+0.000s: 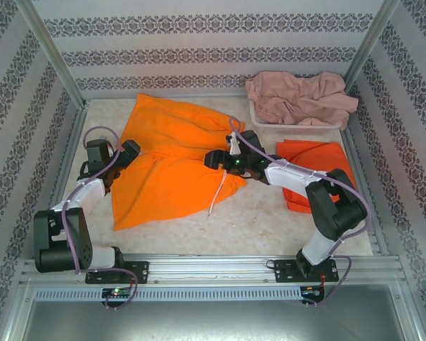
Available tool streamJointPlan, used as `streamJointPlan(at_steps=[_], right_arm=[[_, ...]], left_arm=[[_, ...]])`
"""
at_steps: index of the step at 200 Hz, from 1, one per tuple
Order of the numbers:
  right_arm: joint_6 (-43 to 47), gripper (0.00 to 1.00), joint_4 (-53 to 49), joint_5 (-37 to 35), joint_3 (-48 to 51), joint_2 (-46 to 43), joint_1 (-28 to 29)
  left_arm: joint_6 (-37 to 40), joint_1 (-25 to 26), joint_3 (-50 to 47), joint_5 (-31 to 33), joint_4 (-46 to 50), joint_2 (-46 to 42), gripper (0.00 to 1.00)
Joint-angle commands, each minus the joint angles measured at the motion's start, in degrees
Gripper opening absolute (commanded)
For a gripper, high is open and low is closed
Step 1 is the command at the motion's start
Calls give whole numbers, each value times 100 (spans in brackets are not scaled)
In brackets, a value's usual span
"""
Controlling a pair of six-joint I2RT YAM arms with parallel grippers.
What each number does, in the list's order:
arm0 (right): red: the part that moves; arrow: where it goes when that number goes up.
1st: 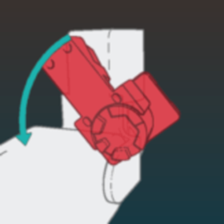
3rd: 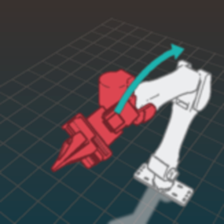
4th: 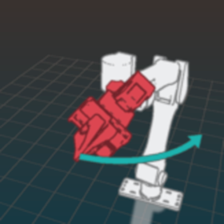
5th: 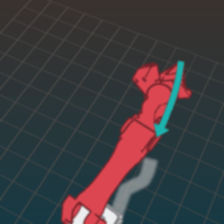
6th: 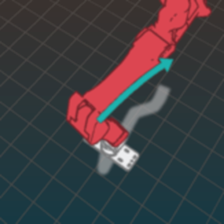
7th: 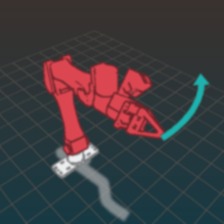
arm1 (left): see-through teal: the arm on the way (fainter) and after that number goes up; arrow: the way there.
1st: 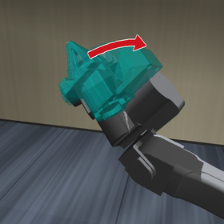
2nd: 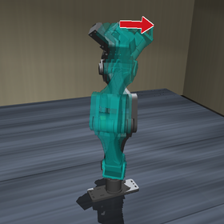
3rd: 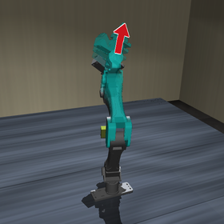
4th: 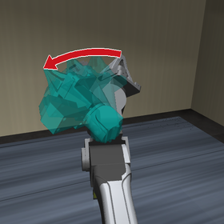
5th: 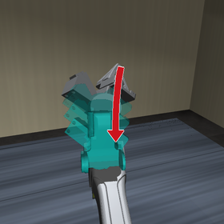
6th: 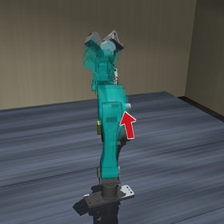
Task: Fold and stack the shorts
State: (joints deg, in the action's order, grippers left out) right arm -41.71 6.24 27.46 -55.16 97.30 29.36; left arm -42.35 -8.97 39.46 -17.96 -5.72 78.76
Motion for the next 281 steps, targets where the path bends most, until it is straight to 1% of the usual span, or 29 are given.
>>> streamJointPlan(at_steps=[1, 18, 56, 70, 95, 117, 134, 149, 164, 176, 209, 238, 281], right_arm=[[-249, 86, 48, 195, 219, 164, -70], [-241, 86, 27, 139, 315, 256, -87], [-256, 86, 79, 71, 631, 316, -183], [-259, 86, 94, 75, 761, 320, -235], [-251, 86, 112, 111, 945, 332, -380], [-303, 85, 202, 101, 1145, 274, -581], [-345, 85, 307, 126, 1259, 235, -668], [-316, 85, 314, 166, 1262, 228, -683], [-322, 85, 349, 205, 1270, 237, -677], [-329, 85, 377, 222, 1270, 254, -681], [-320, 85, 425, 259, 1279, 285, -694], [-346, 85, 465, 303, 1288, 290, -746], [-336, 85, 450, 338, 1323, 246, -805]], left_arm=[[-81, 35, -117, 64, -430, 310, 100], [-28, 36, -132, 176, -572, 579, 100], [-20, 27, 9, 122, -858, 1320, 100], [-25, -14, 108, 97, -826, 1437, 100], [172, -34, 238, 273, -553, 1100, 99], [363, -73, 375, 595, 95, 636, 98], [428, -105, 425, 827, 667, 362, 93], [502, -105, 356, 1142, 946, 111, 90], [606, -105, 239, 1485, 1045, -79, 82], [678, -113, 222, 1562, 1120, -88, 76], [688, -113, 320, 1398, 1221, 266, 65], [760, -118, 426, 1518, 1113, 677, 54], [899, -165, 774, 1548, 1102, 1300, 48]])
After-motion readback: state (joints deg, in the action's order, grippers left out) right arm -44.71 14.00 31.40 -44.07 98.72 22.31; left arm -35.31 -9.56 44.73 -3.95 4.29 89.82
